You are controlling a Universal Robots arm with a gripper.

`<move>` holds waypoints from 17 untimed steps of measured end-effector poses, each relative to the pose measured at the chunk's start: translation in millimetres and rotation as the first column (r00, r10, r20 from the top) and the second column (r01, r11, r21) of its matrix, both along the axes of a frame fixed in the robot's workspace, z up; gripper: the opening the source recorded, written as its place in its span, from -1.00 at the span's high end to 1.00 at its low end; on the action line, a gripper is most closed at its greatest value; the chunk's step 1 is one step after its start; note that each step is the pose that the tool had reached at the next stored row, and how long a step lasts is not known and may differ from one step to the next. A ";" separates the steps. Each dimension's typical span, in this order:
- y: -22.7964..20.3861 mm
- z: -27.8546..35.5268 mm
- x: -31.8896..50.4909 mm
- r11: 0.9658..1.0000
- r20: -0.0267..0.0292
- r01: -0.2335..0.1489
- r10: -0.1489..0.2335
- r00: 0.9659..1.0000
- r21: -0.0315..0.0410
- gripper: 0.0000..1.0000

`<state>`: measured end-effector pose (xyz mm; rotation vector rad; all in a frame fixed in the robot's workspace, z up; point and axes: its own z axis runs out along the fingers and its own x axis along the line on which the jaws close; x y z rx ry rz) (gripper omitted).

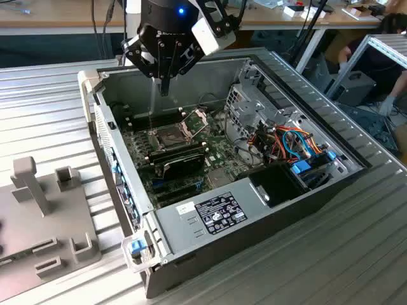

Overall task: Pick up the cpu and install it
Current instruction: 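Reach for the cpu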

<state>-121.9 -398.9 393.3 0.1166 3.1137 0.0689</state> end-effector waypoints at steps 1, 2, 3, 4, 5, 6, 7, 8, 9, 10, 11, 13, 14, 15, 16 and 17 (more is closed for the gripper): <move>0.0 0.0 0.0 1.000 0.000 0.000 0.000 1.000 0.000 0.79; 0.0 0.0 0.0 1.000 0.000 0.000 0.000 1.000 0.000 0.79; 0.0 0.0 0.0 1.000 0.000 0.000 0.000 1.000 0.000 0.79; 0.0 0.0 -0.1 1.000 0.000 0.000 0.000 1.000 0.000 0.79; 0.0 0.0 -0.3 1.000 0.000 0.000 0.000 1.000 0.000 0.79; 0.0 0.0 -0.5 1.000 0.000 0.000 0.000 1.000 0.000 0.79; 0.0 0.0 -0.8 1.000 0.000 0.000 0.000 1.000 0.000 0.79; 0.0 0.0 -1.3 1.000 0.000 0.000 0.000 1.000 0.000 0.79; 0.0 0.0 -1.7 1.000 0.000 0.000 0.000 1.000 0.000 0.79; 0.0 0.0 -2.3 1.000 0.000 0.000 0.000 1.000 0.000 0.79; 0.0 0.0 -2.4 1.000 0.000 0.000 0.000 1.000 0.000 0.79; 0.0 0.0 -3.1 1.000 0.000 0.000 0.000 1.000 0.000 0.79; 0.0 0.0 -3.2 1.000 0.000 0.000 0.000 1.000 0.000 0.79; 0.0 0.0 -3.4 1.000 0.000 0.000 0.000 1.000 0.000 0.79; 0.0 0.0 -3.7 1.000 0.000 0.000 0.000 1.000 0.000 0.79; 0.0 0.0 -4.3 1.000 0.000 0.000 0.000 1.000 0.000 0.79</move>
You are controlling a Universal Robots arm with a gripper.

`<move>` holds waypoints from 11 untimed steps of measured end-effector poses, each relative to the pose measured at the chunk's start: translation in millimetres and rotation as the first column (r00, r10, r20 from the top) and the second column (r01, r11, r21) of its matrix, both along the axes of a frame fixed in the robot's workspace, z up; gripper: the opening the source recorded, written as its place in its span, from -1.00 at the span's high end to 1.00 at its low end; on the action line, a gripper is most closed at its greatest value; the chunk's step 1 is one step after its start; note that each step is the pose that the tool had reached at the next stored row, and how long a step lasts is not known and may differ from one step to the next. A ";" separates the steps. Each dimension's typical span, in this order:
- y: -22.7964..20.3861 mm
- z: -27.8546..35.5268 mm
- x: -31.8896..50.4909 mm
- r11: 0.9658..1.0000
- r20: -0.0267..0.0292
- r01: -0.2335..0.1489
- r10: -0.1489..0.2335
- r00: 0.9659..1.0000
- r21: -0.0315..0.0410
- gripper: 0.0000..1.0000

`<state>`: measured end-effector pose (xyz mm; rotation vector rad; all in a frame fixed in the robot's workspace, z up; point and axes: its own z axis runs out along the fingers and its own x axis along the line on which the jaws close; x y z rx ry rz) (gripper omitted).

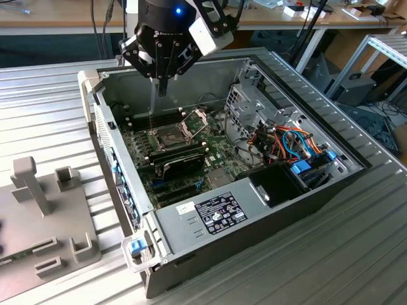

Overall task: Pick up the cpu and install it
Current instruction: 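Reach for the cpu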

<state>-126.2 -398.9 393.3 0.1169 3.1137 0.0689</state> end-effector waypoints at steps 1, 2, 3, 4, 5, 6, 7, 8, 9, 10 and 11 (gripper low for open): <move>0.0 0.0 -0.5 1.000 0.000 0.000 0.000 1.000 0.000 0.79; 0.0 0.0 -1.4 1.000 0.000 0.000 0.000 1.000 0.000 0.79; 0.0 0.0 -2.0 1.000 0.000 0.000 0.000 1.000 0.000 0.79; 0.0 0.0 -2.8 1.000 0.000 0.000 0.000 1.000 0.000 0.79; 0.0 0.0 -3.4 1.000 0.000 0.000 0.000 1.000 0.000 0.79; 0.1 0.0 -4.1 1.000 0.000 0.000 0.000 1.000 0.000 0.79; 0.0 0.0 -4.5 1.000 0.000 0.000 0.000 1.000 0.000 0.79; 0.0 0.0 -5.2 1.000 0.000 0.000 0.000 1.000 0.000 0.79; 0.0 0.0 -5.6 1.000 0.000 0.000 0.000 1.000 0.000 0.79; 0.0 0.0 -6.1 1.000 0.000 0.000 0.000 1.000 0.000 0.79; 0.0 0.0 -6.9 1.000 0.000 0.000 0.000 1.000 0.000 0.79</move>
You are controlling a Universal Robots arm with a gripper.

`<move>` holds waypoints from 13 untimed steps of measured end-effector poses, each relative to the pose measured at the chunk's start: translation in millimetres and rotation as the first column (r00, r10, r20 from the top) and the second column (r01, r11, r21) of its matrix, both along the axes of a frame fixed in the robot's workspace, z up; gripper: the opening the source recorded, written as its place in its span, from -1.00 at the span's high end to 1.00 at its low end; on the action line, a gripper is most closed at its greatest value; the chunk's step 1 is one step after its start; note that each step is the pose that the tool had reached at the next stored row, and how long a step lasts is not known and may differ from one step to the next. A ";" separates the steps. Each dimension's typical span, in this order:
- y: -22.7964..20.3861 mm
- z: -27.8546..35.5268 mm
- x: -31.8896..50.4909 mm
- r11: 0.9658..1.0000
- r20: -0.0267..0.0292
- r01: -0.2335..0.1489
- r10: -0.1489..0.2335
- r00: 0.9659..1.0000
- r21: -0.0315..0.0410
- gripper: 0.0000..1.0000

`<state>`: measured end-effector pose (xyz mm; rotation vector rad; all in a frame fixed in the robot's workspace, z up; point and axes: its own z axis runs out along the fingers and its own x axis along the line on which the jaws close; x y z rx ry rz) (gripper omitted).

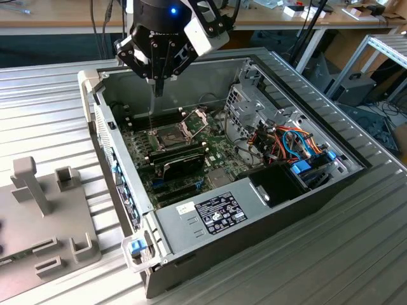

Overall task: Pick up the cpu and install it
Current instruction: 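Reach for the cpu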

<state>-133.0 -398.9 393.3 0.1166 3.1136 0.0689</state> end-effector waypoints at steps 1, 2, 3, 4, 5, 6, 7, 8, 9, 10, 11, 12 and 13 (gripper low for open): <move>0.0 0.0 -0.6 1.000 0.000 0.000 0.000 1.000 0.000 0.79; 0.0 0.1 -2.0 1.000 0.000 0.000 0.000 1.000 0.000 0.79; 0.0 0.0 -3.3 1.000 0.000 0.000 0.000 1.000 0.000 0.79; 0.0 0.0 -4.2 1.000 0.000 0.000 0.000 1.000 0.000 0.79; 0.0 0.0 -5.0 1.000 0.000 0.000 0.000 1.000 0.000 0.79; 0.0 0.0 -5.7 1.000 0.000 0.000 0.000 1.000 0.000 0.79; 0.1 0.0 -6.1 1.000 0.000 0.000 0.000 1.000 0.000 0.79; 0.1 0.0 -6.1 1.000 0.000 0.000 0.000 1.000 0.000 0.79; 0.0 0.0 -6.2 1.000 0.000 0.000 0.000 1.000 0.000 0.79; 0.0 0.0 -6.3 1.000 0.000 0.000 0.000 1.000 0.000 0.79; 0.0 0.0 -6.3 1.000 0.000 0.000 0.000 1.000 0.000 0.79; 0.0 0.0 -6.3 1.000 0.000 0.000 0.000 1.000 0.000 0.79; 0.0 0.0 -6.4 1.000 0.000 0.000 0.000 1.000 0.000 0.79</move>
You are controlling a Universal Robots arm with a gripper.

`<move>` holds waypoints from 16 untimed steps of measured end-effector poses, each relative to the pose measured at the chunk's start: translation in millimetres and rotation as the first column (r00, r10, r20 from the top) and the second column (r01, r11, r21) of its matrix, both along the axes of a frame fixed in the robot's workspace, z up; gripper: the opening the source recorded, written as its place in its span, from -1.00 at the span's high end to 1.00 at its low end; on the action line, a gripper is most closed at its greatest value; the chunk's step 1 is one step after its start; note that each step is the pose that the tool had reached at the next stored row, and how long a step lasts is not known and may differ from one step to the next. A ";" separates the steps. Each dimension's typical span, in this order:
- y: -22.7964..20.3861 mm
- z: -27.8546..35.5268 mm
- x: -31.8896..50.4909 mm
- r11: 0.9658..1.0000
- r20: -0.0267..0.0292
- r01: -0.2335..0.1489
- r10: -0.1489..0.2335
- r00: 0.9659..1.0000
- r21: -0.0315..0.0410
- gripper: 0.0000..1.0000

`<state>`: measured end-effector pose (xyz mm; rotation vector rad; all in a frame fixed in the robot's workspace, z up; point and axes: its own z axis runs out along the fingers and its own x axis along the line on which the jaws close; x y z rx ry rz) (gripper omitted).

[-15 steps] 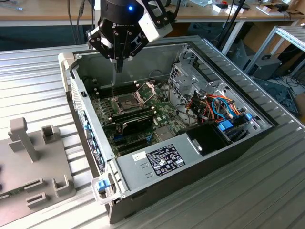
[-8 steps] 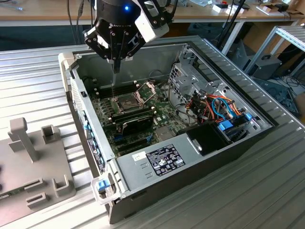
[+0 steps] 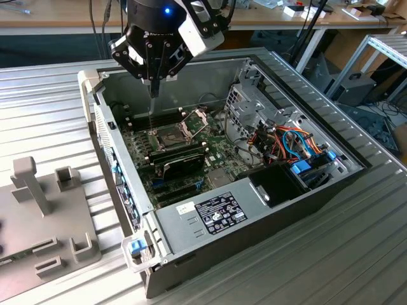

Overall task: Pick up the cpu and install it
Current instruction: 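Reach for the cpu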

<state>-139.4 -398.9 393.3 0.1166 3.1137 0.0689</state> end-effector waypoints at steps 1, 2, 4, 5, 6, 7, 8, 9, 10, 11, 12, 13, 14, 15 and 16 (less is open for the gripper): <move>0.0 0.0 -0.3 1.000 0.000 0.000 0.000 1.000 0.000 0.79; 0.0 0.0 -0.5 1.000 0.000 0.000 0.000 1.000 0.000 0.79; 0.0 0.1 -1.5 1.000 0.000 0.000 0.000 1.000 0.000 0.79; 0.0 0.0 -2.2 1.000 0.000 0.000 0.000 1.000 0.000 0.79; 0.0 0.0 -2.9 1.000 0.000 0.000 0.000 1.000 0.000 0.79; 0.0 0.0 -3.6 1.000 0.000 0.000 0.000 1.000 0.000 0.79; 0.0 0.0 -4.5 1.000 0.000 0.000 0.000 1.000 0.000 0.79; 0.0 0.0 -5.0 1.000 0.000 0.000 0.000 1.000 0.000 0.79; 0.0 0.0 -5.7 1.000 0.000 0.000 0.000 1.000 0.000 0.79; 0.0 0.0 -6.1 1.000 0.000 0.000 0.000 1.000 0.000 0.79; 0.0 0.0 -6.6 1.000 0.000 0.000 0.000 1.000 0.000 0.79; 0.0 0.0 -7.2 1.000 0.000 0.000 0.000 1.000 0.000 0.79; 0.0 0.0 -7.7 1.000 0.000 0.000 0.000 1.000 0.000 0.79; 0.0 0.0 -7.8 1.000 0.000 0.000 0.000 1.000 0.000 0.79; 0.0 0.0 -8.0 1.000 0.000 0.000 0.000 1.000 0.000 0.79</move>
